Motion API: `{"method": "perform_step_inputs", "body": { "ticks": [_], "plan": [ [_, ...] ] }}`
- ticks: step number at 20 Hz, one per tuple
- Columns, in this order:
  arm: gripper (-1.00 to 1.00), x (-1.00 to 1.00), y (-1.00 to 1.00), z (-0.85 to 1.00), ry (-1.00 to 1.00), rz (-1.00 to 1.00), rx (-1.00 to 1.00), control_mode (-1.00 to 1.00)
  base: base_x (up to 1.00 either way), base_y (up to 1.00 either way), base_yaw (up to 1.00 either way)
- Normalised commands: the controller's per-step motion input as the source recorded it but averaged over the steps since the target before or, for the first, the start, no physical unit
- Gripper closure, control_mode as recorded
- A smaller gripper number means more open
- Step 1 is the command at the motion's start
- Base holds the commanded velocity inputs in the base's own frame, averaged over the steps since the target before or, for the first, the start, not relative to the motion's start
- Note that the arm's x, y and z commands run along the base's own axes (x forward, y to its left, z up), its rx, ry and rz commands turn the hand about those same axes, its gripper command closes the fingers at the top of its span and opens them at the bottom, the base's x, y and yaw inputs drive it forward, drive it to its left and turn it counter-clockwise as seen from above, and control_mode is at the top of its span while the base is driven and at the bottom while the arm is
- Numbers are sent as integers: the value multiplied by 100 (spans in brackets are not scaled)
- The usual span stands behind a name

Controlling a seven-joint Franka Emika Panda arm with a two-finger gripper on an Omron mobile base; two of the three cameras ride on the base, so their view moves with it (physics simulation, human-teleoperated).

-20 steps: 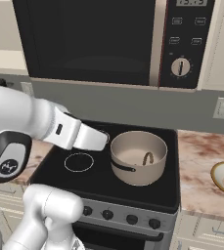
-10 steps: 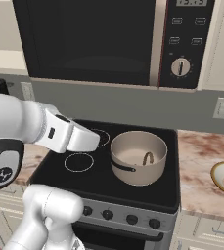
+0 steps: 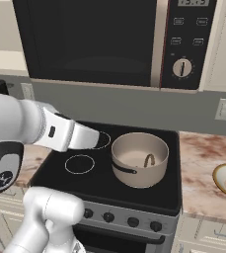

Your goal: Open the cabinet and move the ladle to the pot. Then close the cabinet.

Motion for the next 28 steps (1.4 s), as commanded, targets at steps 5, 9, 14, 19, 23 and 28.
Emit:
{"method": "perform_step_inputs", "body": {
  "ticks": [5,9,14,19,23,28],
  "plan": [
    [-100,-2,19,0,0,5,0,100,-4,27,4],
    [-100,0,0,0,0,0,0,100,-11,79,18],
    [-100,0,0,0,0,0,0,100,0,34,31],
    [-100,0,0,0,0,0,0,100,0,31,32],
    [-100,0,0,0,0,0,0,100,0,28,34],
    [-100,0,0,0,0,0,0,100,0,41,34]
  ]
}}
